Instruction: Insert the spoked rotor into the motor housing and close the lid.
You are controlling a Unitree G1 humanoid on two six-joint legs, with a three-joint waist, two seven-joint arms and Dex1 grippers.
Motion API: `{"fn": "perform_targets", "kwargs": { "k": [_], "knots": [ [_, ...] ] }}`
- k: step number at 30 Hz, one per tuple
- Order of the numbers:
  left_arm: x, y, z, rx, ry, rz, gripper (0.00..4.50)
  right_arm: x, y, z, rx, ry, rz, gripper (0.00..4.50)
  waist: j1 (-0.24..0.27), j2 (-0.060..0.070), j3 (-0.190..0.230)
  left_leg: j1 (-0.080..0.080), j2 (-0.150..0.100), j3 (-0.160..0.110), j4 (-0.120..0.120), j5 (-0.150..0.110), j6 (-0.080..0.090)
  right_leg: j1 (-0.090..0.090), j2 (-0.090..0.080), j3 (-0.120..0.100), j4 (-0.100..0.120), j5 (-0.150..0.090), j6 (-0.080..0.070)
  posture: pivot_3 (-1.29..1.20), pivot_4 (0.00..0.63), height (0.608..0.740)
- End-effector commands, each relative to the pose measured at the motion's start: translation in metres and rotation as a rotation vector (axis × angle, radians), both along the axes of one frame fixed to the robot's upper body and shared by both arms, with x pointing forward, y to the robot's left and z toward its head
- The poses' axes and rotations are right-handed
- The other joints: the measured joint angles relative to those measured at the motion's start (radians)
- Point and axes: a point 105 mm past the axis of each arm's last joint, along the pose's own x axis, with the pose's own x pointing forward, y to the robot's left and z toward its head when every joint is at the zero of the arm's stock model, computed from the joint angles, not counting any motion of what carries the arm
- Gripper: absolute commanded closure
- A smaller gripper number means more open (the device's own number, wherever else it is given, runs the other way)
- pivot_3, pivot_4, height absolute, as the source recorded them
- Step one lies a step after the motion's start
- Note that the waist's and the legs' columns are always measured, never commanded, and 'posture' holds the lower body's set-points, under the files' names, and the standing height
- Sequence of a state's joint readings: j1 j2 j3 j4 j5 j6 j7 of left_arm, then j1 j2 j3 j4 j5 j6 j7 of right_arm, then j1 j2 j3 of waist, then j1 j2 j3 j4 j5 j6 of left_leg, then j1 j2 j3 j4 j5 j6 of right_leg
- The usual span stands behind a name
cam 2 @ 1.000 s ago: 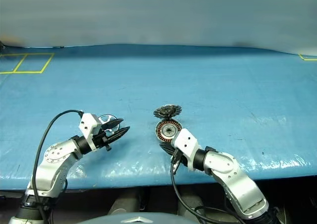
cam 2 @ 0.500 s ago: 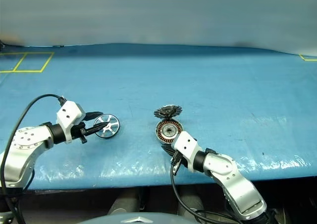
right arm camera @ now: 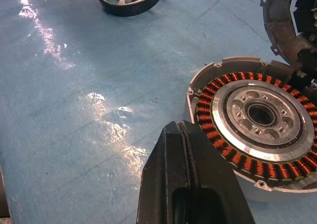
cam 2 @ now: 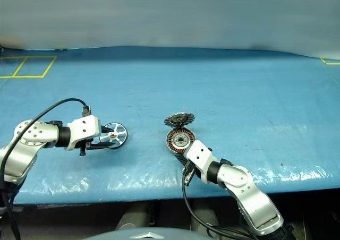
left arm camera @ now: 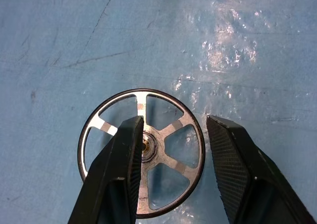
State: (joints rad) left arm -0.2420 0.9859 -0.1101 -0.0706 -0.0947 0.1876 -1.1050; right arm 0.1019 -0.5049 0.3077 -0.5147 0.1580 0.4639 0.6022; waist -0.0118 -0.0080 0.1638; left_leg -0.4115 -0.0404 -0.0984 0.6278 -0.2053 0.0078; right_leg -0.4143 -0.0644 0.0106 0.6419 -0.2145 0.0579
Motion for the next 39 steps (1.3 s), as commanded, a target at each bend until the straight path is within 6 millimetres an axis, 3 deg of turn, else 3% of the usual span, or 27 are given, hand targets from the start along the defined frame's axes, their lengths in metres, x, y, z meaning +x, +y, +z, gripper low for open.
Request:
{"fn": "perform_targets", "kwargs": {
  "k": [1,11,22,35,39],
  "knots": [
    [0.008,0.005,-0.001,0.061,-0.009,0.004,2.37,0.0,0.001,0.007,0.011,-0.044,-0.008,4.48,-0.001,0.0,0.0,0.0,0.0,0.0,0.0,0.0,0.0,0.0,0.0,0.0,0.0,0.0,0.0,0.0,0.15,0.74],
    [0.011,-0.002,-0.014,0.087,0.024,-0.01,2.37,0.0,-0.001,0.005,0.014,-0.047,-0.047,4.48,-0.001,0.0,0.0,0.001,0.0,0.0,0.001,0.0,0.0,0.001,0.001,0.0,0.001,0.0,0.001,0.0,0.15,0.74],
    [0.01,0.014,-0.024,0.125,0.058,0.044,2.37,0.002,-0.005,0.002,-0.005,-0.048,-0.072,4.48,-0.004,0.0,0.0,0.002,0.0,0.001,0.001,0.0,0.0,0.002,0.001,0.001,0.002,0.0,0.001,0.0,0.15,0.74],
    [-0.002,0.023,-0.054,0.164,0.158,0.06,2.37,0.005,-0.005,-0.001,-0.023,-0.053,-0.082,4.48,-0.013,0.003,-0.003,0.011,0.002,0.005,0.001,0.0,0.0,0.007,0.001,0.003,0.003,0.0,0.001,0.0,0.15,0.74],
    [0.0,0.016,-0.058,0.146,0.133,0.038,3.23,0.005,-0.005,-0.003,-0.029,-0.056,-0.087,4.5,-0.014,0.005,-0.005,0.012,0.003,0.006,0.0,0.0,0.0,0.008,0.001,0.004,0.003,0.0,0.001,0.0,0.15,0.74]
  ]
}}
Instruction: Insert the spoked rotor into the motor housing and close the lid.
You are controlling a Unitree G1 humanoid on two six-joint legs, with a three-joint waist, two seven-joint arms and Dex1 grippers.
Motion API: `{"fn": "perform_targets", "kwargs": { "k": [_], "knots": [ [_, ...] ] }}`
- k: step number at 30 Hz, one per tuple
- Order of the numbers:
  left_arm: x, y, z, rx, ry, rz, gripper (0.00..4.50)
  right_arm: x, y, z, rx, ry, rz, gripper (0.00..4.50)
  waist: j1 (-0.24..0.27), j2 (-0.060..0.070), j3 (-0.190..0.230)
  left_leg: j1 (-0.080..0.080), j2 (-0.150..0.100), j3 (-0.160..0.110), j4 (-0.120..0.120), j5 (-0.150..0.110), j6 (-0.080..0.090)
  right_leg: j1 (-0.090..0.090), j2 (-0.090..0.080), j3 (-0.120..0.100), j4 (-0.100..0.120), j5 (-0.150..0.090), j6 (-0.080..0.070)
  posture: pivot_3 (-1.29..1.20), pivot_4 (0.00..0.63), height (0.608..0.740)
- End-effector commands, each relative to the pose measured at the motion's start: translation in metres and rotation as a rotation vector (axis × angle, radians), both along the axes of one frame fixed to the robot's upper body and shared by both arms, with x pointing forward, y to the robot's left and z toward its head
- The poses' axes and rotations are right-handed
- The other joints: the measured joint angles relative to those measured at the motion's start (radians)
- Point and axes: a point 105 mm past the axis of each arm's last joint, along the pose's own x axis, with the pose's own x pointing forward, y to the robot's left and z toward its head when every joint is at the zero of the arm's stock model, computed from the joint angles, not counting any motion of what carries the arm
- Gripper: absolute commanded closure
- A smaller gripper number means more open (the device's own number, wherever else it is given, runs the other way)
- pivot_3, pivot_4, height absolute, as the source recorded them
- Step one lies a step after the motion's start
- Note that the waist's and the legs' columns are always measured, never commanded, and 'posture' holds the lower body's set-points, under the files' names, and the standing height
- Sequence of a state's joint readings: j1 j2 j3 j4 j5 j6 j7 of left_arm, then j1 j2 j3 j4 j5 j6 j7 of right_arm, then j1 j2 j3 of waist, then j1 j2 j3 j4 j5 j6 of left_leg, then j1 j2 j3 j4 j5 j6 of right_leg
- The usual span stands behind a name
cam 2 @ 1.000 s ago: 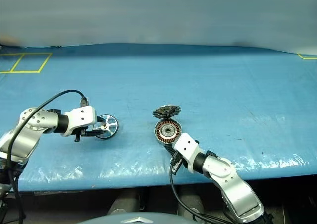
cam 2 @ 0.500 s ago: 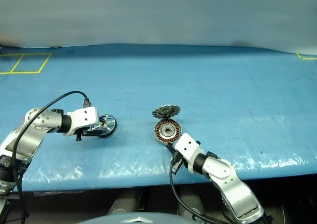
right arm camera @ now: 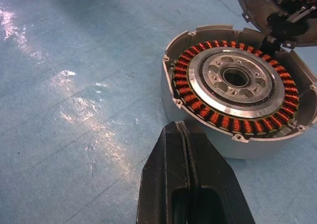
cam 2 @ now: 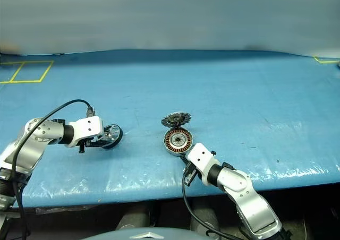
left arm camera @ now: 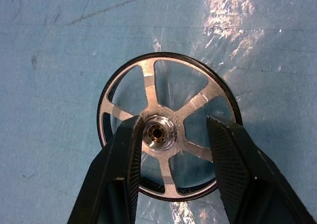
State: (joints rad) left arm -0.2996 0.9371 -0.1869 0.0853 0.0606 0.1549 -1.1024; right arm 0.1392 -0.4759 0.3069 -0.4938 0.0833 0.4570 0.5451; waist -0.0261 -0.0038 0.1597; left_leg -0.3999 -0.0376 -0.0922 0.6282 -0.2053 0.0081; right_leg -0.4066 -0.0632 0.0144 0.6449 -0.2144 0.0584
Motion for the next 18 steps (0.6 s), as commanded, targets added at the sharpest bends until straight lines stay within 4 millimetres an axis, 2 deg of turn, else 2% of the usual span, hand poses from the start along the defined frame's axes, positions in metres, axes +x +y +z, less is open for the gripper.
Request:
{"fn": "perform_targets", "kwargs": {
  "k": [1,2,8,11,18],
  "knots": [
    [-0.008,0.001,-0.029,0.03,0.067,0.011,3.53,0.003,0.003,0.009,0.014,-0.052,0.001,4.5,0.001,0.001,-0.001,0.0,0.0,0.0,0.0,0.0,0.0,0.0,0.0,0.0,0.0,0.0,0.0,0.0,0.15,0.74],
    [-0.007,0.001,-0.031,0.037,0.063,0.009,3.68,0.004,0.002,0.009,0.01,-0.056,-0.001,4.5,0.002,0.003,-0.002,0.001,0.0,0.0,0.0,0.0,0.0,0.0,0.0,0.0,0.0,0.0,0.0,0.0,0.15,0.74],
    [-0.017,-0.004,-0.035,0.01,0.123,-0.044,3.68,0.009,-0.004,0.012,0.008,-0.073,-0.035,4.5,0.006,0.004,-0.005,0.006,0.002,0.003,0.0,0.0,0.0,0.001,-0.001,0.0,0.0,0.0,0.0,0.0,0.15,0.74],
    [-0.014,0.002,-0.036,0.029,0.099,-0.017,3.68,0.007,-0.003,0.01,0.008,-0.069,-0.029,4.5,0.005,0.005,-0.007,0.006,0.002,0.005,0.0,0.0,0.0,0.0,-0.001,0.001,-0.001,0.0,0.0,0.0,0.15,0.74],
    [-0.007,-0.003,-0.011,-0.149,-0.03,-0.002,3.68,0.006,0.001,0.014,0.055,-0.058,-0.031,4.5,0.005,0.005,-0.007,0.005,0.003,0.005,0.0,0.0,0.0,0.0,0.0,0.001,0.0,0.0,0.0,0.0,0.15,0.74]
  ]
}}
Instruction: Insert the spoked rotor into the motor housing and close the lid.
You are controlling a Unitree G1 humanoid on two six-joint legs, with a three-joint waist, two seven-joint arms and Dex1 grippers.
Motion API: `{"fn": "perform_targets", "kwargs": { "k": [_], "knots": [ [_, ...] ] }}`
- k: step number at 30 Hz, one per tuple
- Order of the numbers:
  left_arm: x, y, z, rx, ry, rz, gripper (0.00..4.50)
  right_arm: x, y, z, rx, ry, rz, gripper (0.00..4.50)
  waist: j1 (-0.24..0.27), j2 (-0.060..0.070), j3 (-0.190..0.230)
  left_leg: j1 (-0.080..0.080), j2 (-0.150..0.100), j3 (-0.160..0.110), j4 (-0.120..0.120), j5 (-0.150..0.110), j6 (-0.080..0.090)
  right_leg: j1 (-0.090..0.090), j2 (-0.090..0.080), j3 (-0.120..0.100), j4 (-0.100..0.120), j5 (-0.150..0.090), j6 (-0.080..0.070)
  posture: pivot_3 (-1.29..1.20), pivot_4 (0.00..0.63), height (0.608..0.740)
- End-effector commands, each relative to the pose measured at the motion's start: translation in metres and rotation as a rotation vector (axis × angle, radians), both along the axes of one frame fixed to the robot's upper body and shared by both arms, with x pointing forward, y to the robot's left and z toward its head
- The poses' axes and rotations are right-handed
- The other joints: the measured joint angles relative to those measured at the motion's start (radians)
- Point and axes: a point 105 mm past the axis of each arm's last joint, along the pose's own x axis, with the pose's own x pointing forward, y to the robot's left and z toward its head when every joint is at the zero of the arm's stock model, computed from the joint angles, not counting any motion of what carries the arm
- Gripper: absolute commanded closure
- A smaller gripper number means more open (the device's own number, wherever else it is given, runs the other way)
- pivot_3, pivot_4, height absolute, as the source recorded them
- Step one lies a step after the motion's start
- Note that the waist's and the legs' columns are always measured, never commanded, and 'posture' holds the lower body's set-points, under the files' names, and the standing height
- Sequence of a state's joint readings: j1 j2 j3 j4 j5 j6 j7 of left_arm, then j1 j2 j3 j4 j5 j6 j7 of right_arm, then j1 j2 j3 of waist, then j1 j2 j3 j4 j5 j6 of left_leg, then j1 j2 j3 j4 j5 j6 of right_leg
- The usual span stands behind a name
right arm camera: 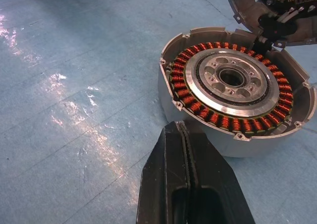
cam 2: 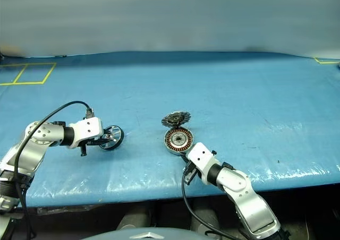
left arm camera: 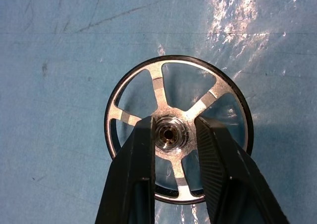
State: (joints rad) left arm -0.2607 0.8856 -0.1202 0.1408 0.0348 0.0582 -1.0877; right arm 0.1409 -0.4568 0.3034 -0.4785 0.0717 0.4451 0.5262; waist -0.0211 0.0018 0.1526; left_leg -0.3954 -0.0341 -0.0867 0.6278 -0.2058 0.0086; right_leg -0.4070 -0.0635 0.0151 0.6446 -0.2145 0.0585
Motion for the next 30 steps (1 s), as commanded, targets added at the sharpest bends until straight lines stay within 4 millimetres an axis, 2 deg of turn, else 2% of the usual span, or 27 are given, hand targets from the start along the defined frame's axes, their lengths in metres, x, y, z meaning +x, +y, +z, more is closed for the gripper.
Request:
{"fn": "perform_targets", "kwargs": {
  "k": [1,7,9,13,19,24,30],
  "knots": [
    [-0.007,-0.002,-0.005,-0.08,-0.002,-0.005,3.68,0.002,0.002,0.016,0.058,-0.048,-0.004,4.5,0.001,0.0,0.0,0.0,0.0,0.0,0.0,0.0,0.0,-0.001,0.0,0.0,0.0,0.0,0.0,0.0,0.15,0.74],
    [-0.007,0.002,0.007,-0.178,-0.077,0.042,3.68,0.0,-0.002,0.026,0.134,-0.027,-0.01,4.5,0.006,-0.004,0.003,-0.003,0.0,0.0,0.0,0.0,0.0,-0.001,-0.001,0.0,-0.001,0.0,0.0,0.0,0.15,0.74],
    [-0.006,-0.004,0.016,-0.257,-0.105,0.059,3.68,-0.002,-0.005,0.026,0.144,-0.005,-0.003,4.5,0.007,-0.005,0.003,-0.003,0.0,0.0,0.0,0.0,0.0,-0.001,0.0,0.0,-0.001,0.0,0.0,0.0,0.15,0.74],
    [-0.012,-0.029,0.033,-0.391,-0.137,-0.009,3.68,-0.003,-0.009,0.029,0.158,0.007,-0.007,4.5,0.009,-0.01,0.006,-0.005,0.0,-0.001,0.0,0.0,0.0,-0.001,0.0,-0.001,-0.001,0.0,0.0,0.0,0.15,0.74],
    [-0.029,-0.073,0.049,-0.557,-0.125,-0.114,3.68,-0.001,-0.015,0.032,0.159,-0.006,-0.048,4.5,0.009,-0.01,0.006,-0.007,0.0,-0.001,0.0,-0.001,-0.001,-0.003,0.0,-0.001,-0.001,0.0,-0.001,0.0,0.15,0.74],
    [-0.036,-0.111,0.042,-0.656,-0.06,-0.196,3.68,-0.002,-0.017,0.034,0.166,-0.008,-0.06,4.5,0.01,-0.011,0.006,-0.007,0.001,0.0,0.001,-0.001,-0.001,-0.002,0.001,-0.001,-0.001,0.0,-0.001,0.0,0.15,0.74],
    [-0.032,-0.149,0.03,-0.753,-0.004,-0.241,3.68,-0.003,-0.014,0.036,0.174,-0.014,-0.061,4.5,0.011,-0.011,0.006,-0.007,0.0,-0.001,0.002,-0.001,-0.001,-0.001,0.001,-0.001,-0.001,0.0,0.0,0.0,0.15,0.74]
  ]
}}
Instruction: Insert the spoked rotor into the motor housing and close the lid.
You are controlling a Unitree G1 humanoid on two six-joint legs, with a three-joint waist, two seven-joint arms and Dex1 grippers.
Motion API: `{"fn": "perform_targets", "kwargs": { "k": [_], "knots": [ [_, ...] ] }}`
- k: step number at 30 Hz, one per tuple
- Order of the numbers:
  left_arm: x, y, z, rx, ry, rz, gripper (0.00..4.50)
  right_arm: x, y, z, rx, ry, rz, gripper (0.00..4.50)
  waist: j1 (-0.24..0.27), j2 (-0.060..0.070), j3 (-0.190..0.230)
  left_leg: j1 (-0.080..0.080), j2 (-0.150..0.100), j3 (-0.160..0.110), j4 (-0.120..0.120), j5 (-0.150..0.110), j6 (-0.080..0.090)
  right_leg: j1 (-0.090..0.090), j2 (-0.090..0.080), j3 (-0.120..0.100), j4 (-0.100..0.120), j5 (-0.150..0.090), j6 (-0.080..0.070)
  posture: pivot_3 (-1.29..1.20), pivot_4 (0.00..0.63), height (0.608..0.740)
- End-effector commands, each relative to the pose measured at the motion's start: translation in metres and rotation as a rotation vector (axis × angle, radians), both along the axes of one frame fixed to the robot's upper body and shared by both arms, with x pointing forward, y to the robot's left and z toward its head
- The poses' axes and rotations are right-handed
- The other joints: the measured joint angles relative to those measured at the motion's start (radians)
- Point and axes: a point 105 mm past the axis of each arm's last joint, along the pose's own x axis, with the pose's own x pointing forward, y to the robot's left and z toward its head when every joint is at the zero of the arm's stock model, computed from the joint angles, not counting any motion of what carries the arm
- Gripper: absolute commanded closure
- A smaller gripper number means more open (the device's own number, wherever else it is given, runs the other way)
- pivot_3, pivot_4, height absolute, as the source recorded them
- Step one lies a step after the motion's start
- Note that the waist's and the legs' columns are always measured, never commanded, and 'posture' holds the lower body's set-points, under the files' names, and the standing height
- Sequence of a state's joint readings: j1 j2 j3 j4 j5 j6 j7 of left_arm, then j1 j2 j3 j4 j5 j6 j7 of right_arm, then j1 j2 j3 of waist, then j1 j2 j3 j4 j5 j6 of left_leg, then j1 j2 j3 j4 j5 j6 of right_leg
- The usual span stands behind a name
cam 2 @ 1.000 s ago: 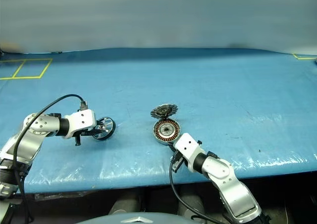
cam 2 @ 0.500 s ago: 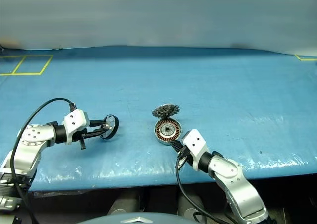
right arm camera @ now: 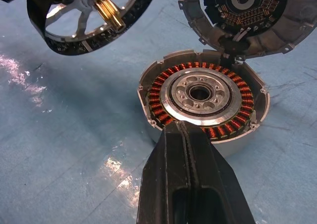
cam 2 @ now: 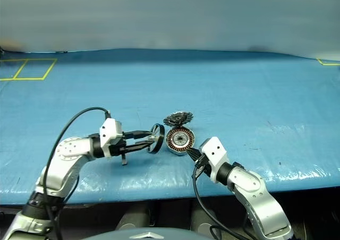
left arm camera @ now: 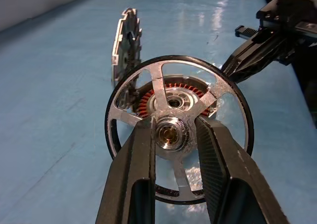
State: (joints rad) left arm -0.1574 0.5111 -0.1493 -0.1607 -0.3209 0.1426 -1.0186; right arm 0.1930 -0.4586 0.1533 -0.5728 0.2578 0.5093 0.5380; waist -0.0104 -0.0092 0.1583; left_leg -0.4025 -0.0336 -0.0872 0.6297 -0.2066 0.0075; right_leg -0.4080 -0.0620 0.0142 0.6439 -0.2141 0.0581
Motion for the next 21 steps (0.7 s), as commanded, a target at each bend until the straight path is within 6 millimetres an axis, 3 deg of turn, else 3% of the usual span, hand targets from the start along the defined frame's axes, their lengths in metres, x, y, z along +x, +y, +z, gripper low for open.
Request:
{"fn": "perform_targets", "kwargs": {
  "k": [1,10,21],
  "knots": [
    [0.004,-0.021,0.0,-0.04,-0.01,-0.042,3.68,-0.001,0.005,0.012,0.026,-0.047,0.004,4.5,-0.001,0.0,0.0,0.0,0.0,0.0,0.0,0.0,0.0,0.0,0.0,0.0,0.0,0.0,0.0,0.0,0.15,0.74],
    [0.02,-0.041,-0.012,0.024,-0.041,-0.064,3.68,-0.004,0.004,0.009,0.016,-0.048,-0.028,4.5,-0.001,0.0,0.0,0.0,0.0,0.0,0.0,0.0,0.0,0.0,0.001,0.0,0.0,0.0,0.0,0.0,0.15,0.74],
    [0.031,-0.04,-0.006,0.091,-0.09,-0.055,3.68,-0.002,0.005,0.007,0.02,-0.056,-0.053,4.5,-0.001,0.0,0.0,0.0,0.0,-0.001,0.0,0.0,0.0,0.0,0.001,0.0,0.0,0.0,0.0,0.0,0.15,0.74]
  ]
}}
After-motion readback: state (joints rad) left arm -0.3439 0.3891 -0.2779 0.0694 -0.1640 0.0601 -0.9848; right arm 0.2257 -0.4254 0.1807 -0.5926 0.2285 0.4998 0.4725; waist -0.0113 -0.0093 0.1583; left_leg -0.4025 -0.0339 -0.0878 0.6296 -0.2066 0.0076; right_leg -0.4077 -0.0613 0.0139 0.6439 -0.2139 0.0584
